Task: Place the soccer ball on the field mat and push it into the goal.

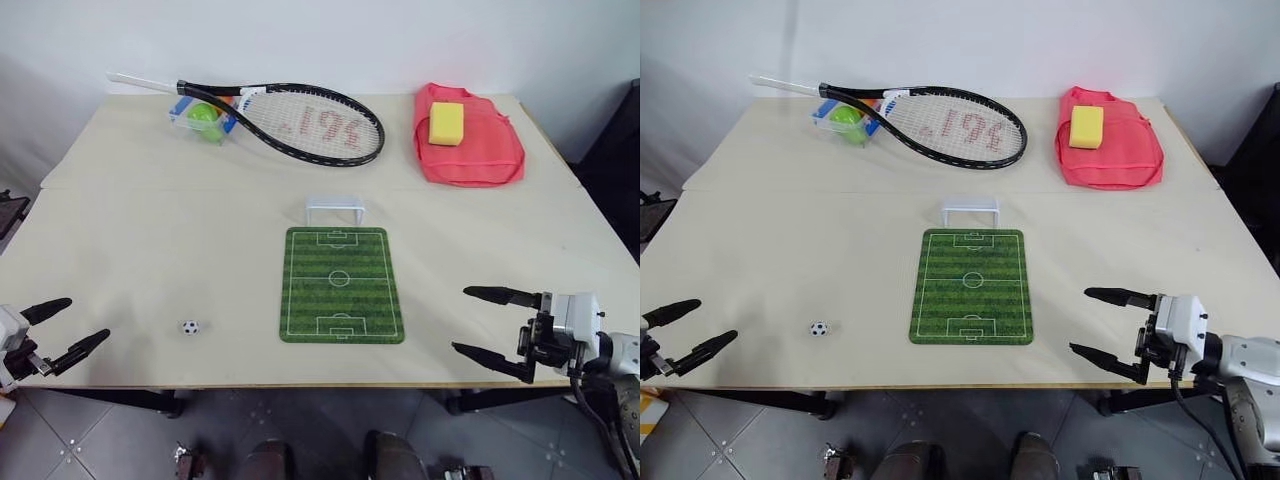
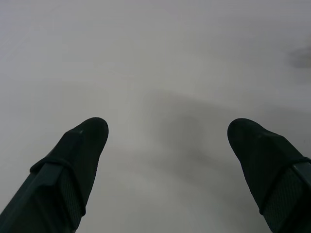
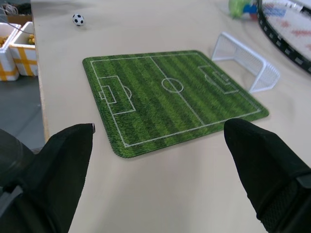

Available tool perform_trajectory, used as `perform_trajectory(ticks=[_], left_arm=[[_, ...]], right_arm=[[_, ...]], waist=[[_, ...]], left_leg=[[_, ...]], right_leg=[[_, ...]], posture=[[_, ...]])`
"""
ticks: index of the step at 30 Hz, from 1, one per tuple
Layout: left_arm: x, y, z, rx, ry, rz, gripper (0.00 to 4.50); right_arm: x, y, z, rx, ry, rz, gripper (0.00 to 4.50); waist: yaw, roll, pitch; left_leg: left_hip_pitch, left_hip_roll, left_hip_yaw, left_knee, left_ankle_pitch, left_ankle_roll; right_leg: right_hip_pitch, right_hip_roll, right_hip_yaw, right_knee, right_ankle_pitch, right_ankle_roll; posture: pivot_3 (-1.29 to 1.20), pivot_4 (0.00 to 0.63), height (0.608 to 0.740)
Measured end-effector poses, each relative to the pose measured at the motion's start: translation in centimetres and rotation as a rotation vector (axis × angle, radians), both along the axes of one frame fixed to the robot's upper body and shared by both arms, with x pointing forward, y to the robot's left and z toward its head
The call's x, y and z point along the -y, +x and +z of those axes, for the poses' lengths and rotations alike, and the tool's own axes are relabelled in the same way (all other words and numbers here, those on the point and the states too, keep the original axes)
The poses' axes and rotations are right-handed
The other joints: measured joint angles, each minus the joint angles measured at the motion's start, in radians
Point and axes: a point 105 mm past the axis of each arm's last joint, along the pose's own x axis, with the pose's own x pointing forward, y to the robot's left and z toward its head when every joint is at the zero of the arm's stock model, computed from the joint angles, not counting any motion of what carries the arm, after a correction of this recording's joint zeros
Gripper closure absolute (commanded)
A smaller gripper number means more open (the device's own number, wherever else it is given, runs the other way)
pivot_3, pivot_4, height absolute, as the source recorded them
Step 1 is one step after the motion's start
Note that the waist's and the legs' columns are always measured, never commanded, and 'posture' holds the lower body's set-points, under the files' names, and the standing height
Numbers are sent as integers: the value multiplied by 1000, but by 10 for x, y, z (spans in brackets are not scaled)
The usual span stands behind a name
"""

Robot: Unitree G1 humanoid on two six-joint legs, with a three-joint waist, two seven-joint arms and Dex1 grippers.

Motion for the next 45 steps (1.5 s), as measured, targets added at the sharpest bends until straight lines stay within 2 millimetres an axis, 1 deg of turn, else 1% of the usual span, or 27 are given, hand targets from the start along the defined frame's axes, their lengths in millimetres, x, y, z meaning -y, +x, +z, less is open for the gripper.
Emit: perform_trajectory(ticks=[3, 6, 9, 10, 12, 14, 17, 20, 23, 26, 29, 32, 34, 37, 38, 39, 42, 43, 45], left_arm=[[0, -2, -2, -14, -4, -6, 34], [1, -1, -1, -8, -1, -8, 34], [3, -3, -6, -25, 15, -31, 34], [5, -4, -8, -37, 19, -51, 34], [10, -9, -13, -55, 17, -92, 34], [14, -12, -16, -62, -4, -117, 34], [25, -11, -16, -42, -54, -161, 34], [45, -5, -11, -21, -111, -240, 34], [68, 1, -9, -23, -153, -315, 34], [93, 8, -13, -23, -202, -380, 34], [113, 15, -19, -29, -251, -421, 34], [127, 22, -23, -25, -275, -452, 34], [131, 28, -26, -27, -277, -453, 34], [133, 35, -35, -47, -276, -434, 620], [135, 37, -36, -42, -272, -437, 988], [135, 38, -36, -42, -266, -439, 1238], [137, 39, -37, -40, -254, -447, 2169], [137, 39, -37, -40, -253, -447, 2575], [137, 39, -37, -39, -247, -453, 3193]], right_arm=[[-7, 0, -3, -12, -1, 36, 0], [-17, 3, 1, 8, 32, 72, 0], [-38, 2, 23, 90, 217, 135, 0], [-47, -3, 32, 128, 283, 181, 0], [-63, -15, 41, 160, 342, 280, 0], [-71, -24, 43, 166, 367, 334, 0], [-79, -30, 39, 169, 369, 394, 0], [-75, -30, 33, 180, 327, 417, 0], [-62, -25, 25, 163, 270, 408, 0], [-48, -20, 22, 161, 231, 374, 0], [-40, -17, 17, 153, 219, 347, 0], [-38, -15, 14, 145, 217, 334, 0], [-38, -16, 13, 148, 214, 332, 0], [-37, -18, 10, 137, 216, 318, 0], [-36, -19, 8, 130, 219, 310, 0], [-36, -19, 8, 130, 221, 308, 0], [-36, -21, 6, 128, 222, 295, 0], [-36, -22, 6, 125, 223, 291, 0], [-35, -25, 4, 129, 219, 275, 0]], waist=[[0, 0, 0], [0, 0, 0], [-2, 0, 0], [-3, 0, 0], [-3, 0, 0], [-2, 0, 0], [7, -1, 0], [21, -1, -1], [24, -1, -1], [22, -1, -1], [22, -1, -1], [22, -1, -1], [22, -1, -1], [23, -1, -1], [23, -1, -1], [23, -1, -1], [25, -1, -1], [25, -1, -1], [25, 0, -1]], left_leg=[[0, 0, 0, 0, 0, 0], [0, 0, 0, 1, 0, 0], [1, 1, 0, 0, 0, 0], [1, 1, 0, 0, 0, 0], [1, 1, 1, 0, -1, 0], [1, 1, 1, 1, -1, 0], [0, 1, 1, 2, -2, 0], [0, 1, 2, 6, -3, 1], [0, 1, 2, 8, -4, 2], [1, 1, 3, 8, -4, 1], [1, 2, 4, 8, -5, 1], [1, 2, 4, 10, -5, 1], [1, 2, 5, 11, -5, 1], [1, 2, 5, 11, -5, 1], [1, 2, 5, 11, -5, 1], [1, 2, 5, 12, -5, 1], [1, 2, 5, 12, -5, 1], [1, 2, 5, 12, -5, 1], [1, 2, 5, 12, -5, 2]], right_leg=[[0, 0, 0, 0, 0, 0], [0, 0, 0, 1, 0, 0], [0, 1, 0, 1, 0, 0], [0, 1, 1, 1, 0, 0], [0, 1, 1, 1, 0, 0], [0, 1, 1, 1, 0, 0], [0, 1, 1, 1, 0, 0], [0, 1, 2, 3, 0, 0], [0, 1, 3, 3, 0, 0], [0, 2, 4, 4, 0, 0], [0, 3, 4, 4, 0, 0], [0, 3, 5, 4, 0, 0], [0, 3, 5, 5, 0, 0], [0, 3, 5, 5, 0, 0], [0, 3, 6, 5, 0, 0], [0, 3, 6, 5, 0, 0], [0, 3, 6, 5, 0, 0], [0, 3, 6, 5, 0, 0], [0, 3, 7, 5, 0, 0]], posture=[[0, 150, 740], [0, 150, 740], [0, 150, 740], [0, 150, 740], [0, 150, 740], [0, 150, 740], [0, 150, 740], [0, 150, 740], [0, 150, 740], [0, 150, 740], [0, 150, 740], [0, 150, 740], [0, 150, 740], [0, 150, 740], [0, 150, 740], [0, 150, 740], [0, 150, 740], [0, 150, 740], [0, 150, 740]])
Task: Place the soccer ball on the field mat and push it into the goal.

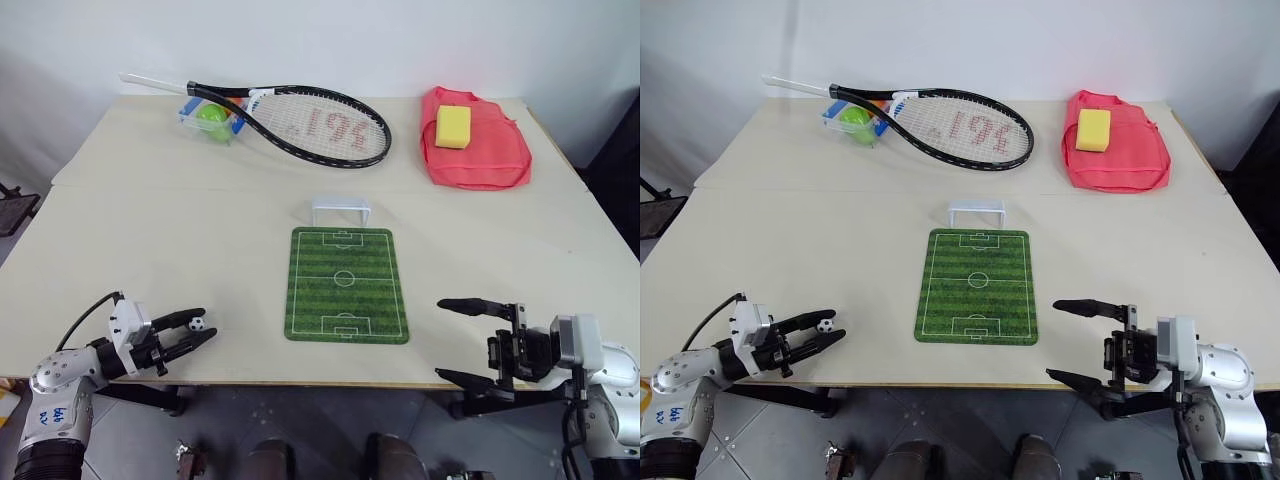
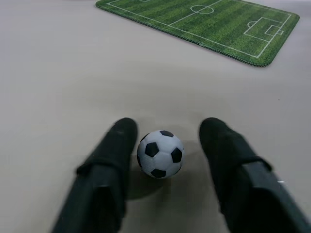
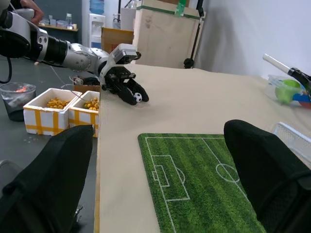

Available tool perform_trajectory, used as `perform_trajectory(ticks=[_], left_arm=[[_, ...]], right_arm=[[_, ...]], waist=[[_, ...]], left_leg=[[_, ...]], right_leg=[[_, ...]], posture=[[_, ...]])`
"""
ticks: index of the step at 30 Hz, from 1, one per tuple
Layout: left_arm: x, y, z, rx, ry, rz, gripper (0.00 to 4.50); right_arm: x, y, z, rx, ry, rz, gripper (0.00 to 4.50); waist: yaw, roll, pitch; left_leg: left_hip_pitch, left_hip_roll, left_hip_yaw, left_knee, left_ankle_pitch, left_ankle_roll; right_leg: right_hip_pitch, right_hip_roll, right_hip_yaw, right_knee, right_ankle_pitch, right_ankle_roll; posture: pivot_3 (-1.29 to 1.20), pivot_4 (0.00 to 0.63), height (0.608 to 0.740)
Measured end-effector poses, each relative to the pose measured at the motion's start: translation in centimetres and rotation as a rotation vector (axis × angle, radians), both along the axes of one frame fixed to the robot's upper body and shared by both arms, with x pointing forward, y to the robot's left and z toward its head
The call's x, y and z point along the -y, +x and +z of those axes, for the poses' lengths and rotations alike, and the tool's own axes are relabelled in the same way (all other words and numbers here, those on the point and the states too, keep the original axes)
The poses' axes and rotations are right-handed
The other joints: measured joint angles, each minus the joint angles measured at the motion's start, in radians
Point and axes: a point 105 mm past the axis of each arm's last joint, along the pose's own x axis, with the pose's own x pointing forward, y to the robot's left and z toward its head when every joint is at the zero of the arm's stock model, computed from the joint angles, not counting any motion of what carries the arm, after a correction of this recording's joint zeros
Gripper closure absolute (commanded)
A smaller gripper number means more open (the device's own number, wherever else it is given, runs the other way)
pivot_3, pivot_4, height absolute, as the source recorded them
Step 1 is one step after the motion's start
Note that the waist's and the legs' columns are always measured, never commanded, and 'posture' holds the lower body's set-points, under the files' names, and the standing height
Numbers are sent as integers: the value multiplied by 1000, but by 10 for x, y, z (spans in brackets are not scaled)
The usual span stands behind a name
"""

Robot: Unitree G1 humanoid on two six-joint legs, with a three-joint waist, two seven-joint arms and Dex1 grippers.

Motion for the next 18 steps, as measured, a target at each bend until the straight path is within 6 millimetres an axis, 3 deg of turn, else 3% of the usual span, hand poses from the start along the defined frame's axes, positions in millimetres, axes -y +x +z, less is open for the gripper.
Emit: perform_trajectory(ticks=[2, 6, 9, 13, 15, 18], left_arm=[[1, 1, 0, 2, 4, -6, 3647], [24, 7, 18, 24, -9, -103, 3647], [54, 16, 45, 54, -6, -224, 3647], [114, 30, 88, 118, 19, -407, 3647], [146, 33, 93, 136, 42, -491, 3647], [181, 31, 78, 95, 57, -567, 3647]], right_arm=[[3, -2, -2, 0, -6, -19, 0], [16, 0, 0, 19, -4, -81, 0], [25, 3, 2, 24, -5, -126, 0], [37, 2, 2, 32, -31, -175, 0], [45, -1, -1, 19, -50, -202, 0], [55, -3, -6, 4, -73, -234, 0]], waist=[[2, 0, 0], [15, 0, 0], [24, 0, 0], [26, 0, 0], [24, 0, 0], [17, 0, 0]], left_leg=[[0, 0, 0, 0, 0, 0], [-1, 0, 0, 2, 0, 1], [-1, 0, 0, 3, 0, 1], [-1, -1, 1, 3, -1, 1], [-1, -1, 1, 3, -1, 1], [-1, 0, 3, 3, -1, 1]], right_leg=[[0, 0, 0, 0, 0, 0], [0, 0, 0, 0, 1, 0], [0, 0, 1, 0, 1, 0], [0, 0, 2, 0, 2, 1], [1, 0, 2, -1, 2, 1], [1, 1, 3, -2, 2, 1]], posture=[[0, 150, 740], [0, 150, 740], [0, 150, 740], [0, 150, 740], [0, 150, 740], [0, 150, 740]])
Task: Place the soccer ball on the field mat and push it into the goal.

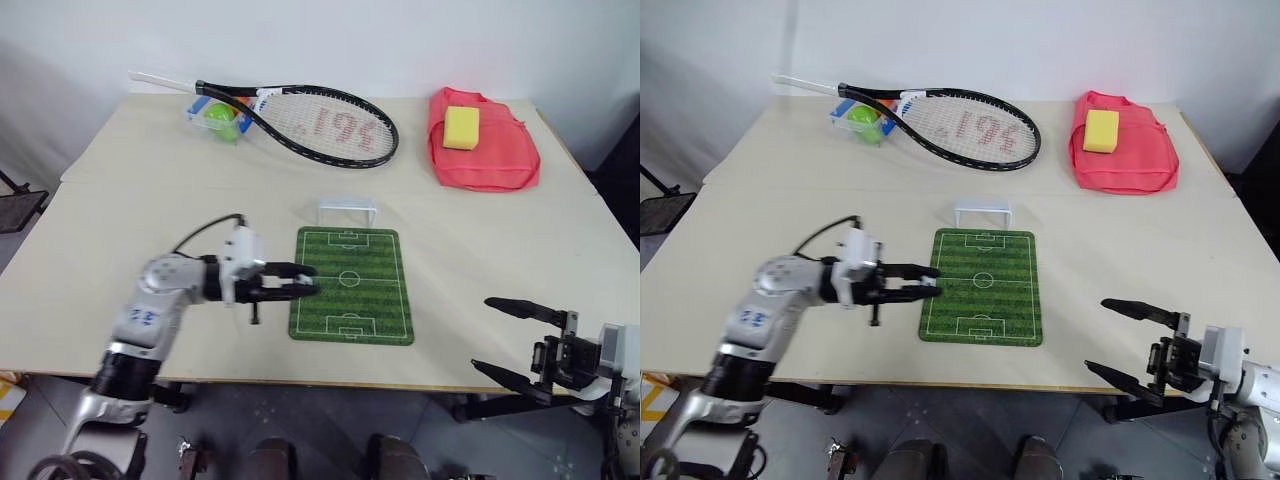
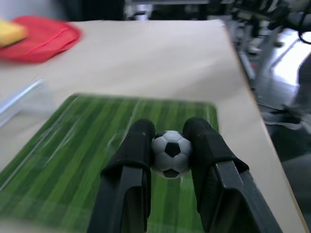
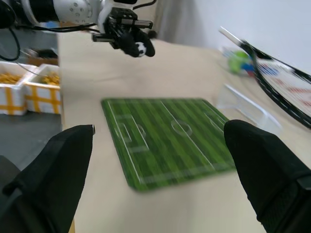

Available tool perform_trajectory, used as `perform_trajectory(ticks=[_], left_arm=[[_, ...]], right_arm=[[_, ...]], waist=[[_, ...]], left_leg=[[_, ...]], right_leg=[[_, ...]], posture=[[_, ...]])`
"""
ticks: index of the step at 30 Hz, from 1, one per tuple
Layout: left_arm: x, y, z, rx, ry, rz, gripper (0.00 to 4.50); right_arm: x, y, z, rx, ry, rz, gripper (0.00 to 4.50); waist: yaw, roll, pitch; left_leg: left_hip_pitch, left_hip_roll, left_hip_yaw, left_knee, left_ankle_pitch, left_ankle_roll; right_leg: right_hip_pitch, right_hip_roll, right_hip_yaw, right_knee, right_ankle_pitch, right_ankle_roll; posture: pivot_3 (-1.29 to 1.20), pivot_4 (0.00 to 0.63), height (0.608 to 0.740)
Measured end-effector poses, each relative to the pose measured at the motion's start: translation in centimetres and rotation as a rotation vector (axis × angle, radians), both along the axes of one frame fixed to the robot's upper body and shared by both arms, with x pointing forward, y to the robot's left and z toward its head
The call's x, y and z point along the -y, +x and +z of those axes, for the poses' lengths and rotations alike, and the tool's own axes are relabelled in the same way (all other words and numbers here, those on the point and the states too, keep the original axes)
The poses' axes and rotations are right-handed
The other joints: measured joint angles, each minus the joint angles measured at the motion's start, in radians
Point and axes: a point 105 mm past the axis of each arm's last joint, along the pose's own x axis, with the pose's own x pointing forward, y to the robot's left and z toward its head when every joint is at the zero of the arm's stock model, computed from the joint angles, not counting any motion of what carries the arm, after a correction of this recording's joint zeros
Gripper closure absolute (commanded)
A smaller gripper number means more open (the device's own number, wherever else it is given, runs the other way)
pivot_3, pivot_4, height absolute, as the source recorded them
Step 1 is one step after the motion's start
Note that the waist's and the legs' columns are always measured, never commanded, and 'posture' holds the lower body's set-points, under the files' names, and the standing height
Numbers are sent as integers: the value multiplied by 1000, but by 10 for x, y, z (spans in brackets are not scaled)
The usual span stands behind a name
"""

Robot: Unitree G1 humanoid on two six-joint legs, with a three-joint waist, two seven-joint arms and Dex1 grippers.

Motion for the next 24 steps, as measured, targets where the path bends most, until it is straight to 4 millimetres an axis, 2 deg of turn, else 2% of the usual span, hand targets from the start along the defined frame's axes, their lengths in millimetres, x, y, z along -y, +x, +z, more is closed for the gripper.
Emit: perform_trajectory(ticks=[2, 4, 10, 23, 24], left_arm=[[14, -2, -20, -34, 59, -24, 3647], [18, -3, -38, -38, 120, -29, 3647], [34, 3, -65, -1, 178, -4, 3647], [42, 5, -67, 27, 165, -23, 3647], [42, 4, -67, 22, 165, -28, 3300]], right_arm=[[10, 0, -4, -31, -19, -22, 0], [19, 0, -2, -36, -35, -52, 0], [25, -5, -4, -46, -50, -78, 0], [15, -12, -4, -36, -32, -94, 0], [15, -12, -5, -37, -30, -96, 0]], waist=[[-8, 0, 0], [-8, 0, 0], [12, 0, 0], [8, 0, 0], [8, 0, 0]], left_leg=[[1, 1, 1, 0, 0, 0], [1, 1, 1, 0, 0, 0], [-1, 0, 0, 2, -1, 1], [-1, 0, 1, 2, -1, 1], [-1, 0, 1, 2, -1, 1]], right_leg=[[0, 1, 1, 0, 0, 0], [0, 1, 1, 0, 0, 0], [0, 0, 1, -2, 1, 1], [0, 0, 1, -2, 1, 1], [0, 0, 1, -2, 1, 1]], posture=[[0, 150, 740], [0, 150, 740], [0, 150, 740], [0, 150, 740], [0, 150, 740]])
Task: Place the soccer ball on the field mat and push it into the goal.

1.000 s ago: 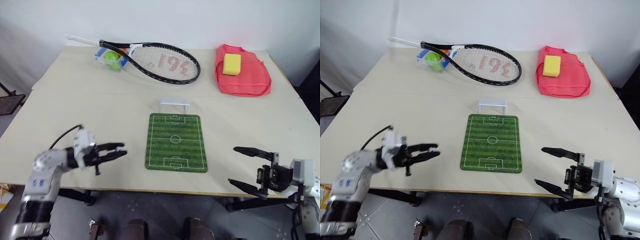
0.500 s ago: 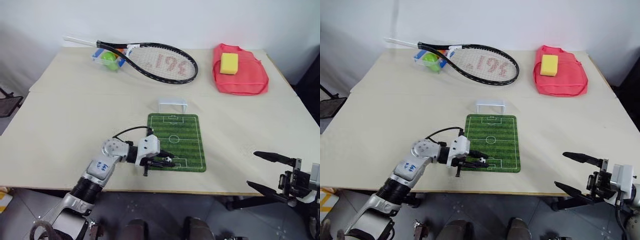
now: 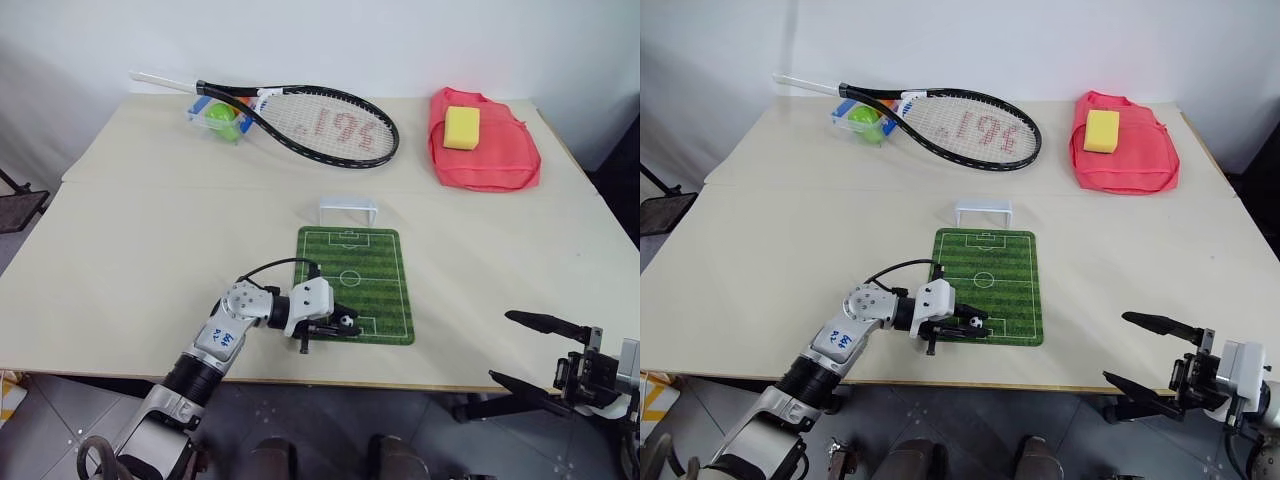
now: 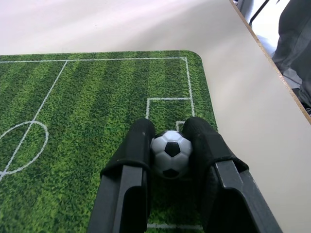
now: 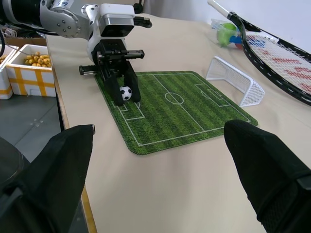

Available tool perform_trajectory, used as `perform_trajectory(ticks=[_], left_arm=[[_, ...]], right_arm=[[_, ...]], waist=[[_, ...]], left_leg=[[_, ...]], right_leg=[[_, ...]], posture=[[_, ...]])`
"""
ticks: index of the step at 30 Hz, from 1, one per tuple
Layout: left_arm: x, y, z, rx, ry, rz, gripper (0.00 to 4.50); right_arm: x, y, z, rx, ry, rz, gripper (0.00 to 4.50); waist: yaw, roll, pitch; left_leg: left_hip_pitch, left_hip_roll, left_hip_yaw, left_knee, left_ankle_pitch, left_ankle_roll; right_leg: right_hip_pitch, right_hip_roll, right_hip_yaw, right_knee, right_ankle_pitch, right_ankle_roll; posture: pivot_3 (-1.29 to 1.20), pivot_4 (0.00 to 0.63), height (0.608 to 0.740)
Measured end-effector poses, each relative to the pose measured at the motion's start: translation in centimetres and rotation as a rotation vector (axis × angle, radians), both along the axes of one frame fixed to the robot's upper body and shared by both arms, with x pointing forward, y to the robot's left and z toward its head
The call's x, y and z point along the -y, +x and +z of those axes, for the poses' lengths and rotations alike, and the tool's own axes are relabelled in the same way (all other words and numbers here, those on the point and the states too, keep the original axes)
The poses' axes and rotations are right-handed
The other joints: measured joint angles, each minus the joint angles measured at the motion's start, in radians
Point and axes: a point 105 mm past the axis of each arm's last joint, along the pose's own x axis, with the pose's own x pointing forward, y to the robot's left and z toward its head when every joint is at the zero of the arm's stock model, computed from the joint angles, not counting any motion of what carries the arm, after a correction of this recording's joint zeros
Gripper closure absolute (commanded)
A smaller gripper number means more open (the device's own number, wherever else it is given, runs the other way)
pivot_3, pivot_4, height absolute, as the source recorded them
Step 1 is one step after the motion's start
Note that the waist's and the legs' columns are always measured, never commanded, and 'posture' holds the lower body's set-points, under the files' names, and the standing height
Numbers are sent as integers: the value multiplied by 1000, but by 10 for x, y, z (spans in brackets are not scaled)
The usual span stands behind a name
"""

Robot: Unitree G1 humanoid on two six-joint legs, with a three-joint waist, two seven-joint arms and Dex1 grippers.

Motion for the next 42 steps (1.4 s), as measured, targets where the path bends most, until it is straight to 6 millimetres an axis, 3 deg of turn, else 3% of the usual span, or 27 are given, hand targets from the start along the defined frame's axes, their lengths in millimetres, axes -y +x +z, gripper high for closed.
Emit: perform_trajectory(ticks=[5, 13, 21, 24, 29, 32, 36, 39, 42], left_arm=[[1, -2, 0, -7, -3, -13, 1787], [3, -4, 3, 8, -18, -29, 1787], [-3, -3, 22, 17, -101, -25, 1787], [-15, -9, 39, 27, -138, -59, 1787], [-55, -20, 63, 0, -208, -39, 1787], [-80, -29, 64, -26, -209, -8, 2369], [-97, -49, 41, -122, -175, 16, 3629], [-94, -63, 25, -182, -174, 15, 4475], [-77, -67, 18, -200, -205, 2, 4475]], right_arm=[[-5, 2, -5, -15, 13, 9, 0], [-6, 3, -7, -33, 23, 3, 0], [-9, 4, -10, -54, 32, 14, 0], [-12, 4, -12, -68, 36, 28, 0], [-14, 7, -10, -55, 34, 40, 0], [-14, 12, -3, -17, 34, 47, 0], [-12, 16, -3, 5, 35, 50, 0], [-11, 18, -2, 22, 32, 56, 0], [-12, 18, -3, 30, 27, 70, 0]], waist=[[0, 0, 0], [0, 0, 0], [-1, 0, 0], [-2, 0, 0], [-6, 0, 0], [-5, 0, 0], [0, 1, 0], [0, 1, 0], [1, 1, 0]], left_leg=[[0, 0, 0, 0, 0, 0], [0, 0, 0, 0, 0, 0], [0, 0, 0, 0, 0, 0], [0, 0, 0, 0, 0, 0], [1, 1, 0, 0, 0, 0], [1, 1, 0, 0, 0, 0], [0, 0, -1, 0, 0, 0], [0, 0, -1, 1, -1, 1], [1, 0, 0, 1, -1, 1]], right_leg=[[0, 0, 0, 0, 0, 0], [0, 0, 0, 0, 0, 0], [0, 0, 0, 0, 0, 0], [0, 0, 0, 1, 0, 0], [0, 0, 1, 1, 0, 0], [0, 0, 1, 1, 0, 0], [0, 0, 0, 1, 0, 0], [0, 0, 1, 1, 0, 0], [0, 0, 1, 1, 0, 0]], posture=[[0, 150, 740], [0, 150, 740], [0, 150, 740], [0, 150, 740], [0, 150, 740], [0, 150, 740], [0, 150, 740], [0, 150, 740], [0, 150, 740]])
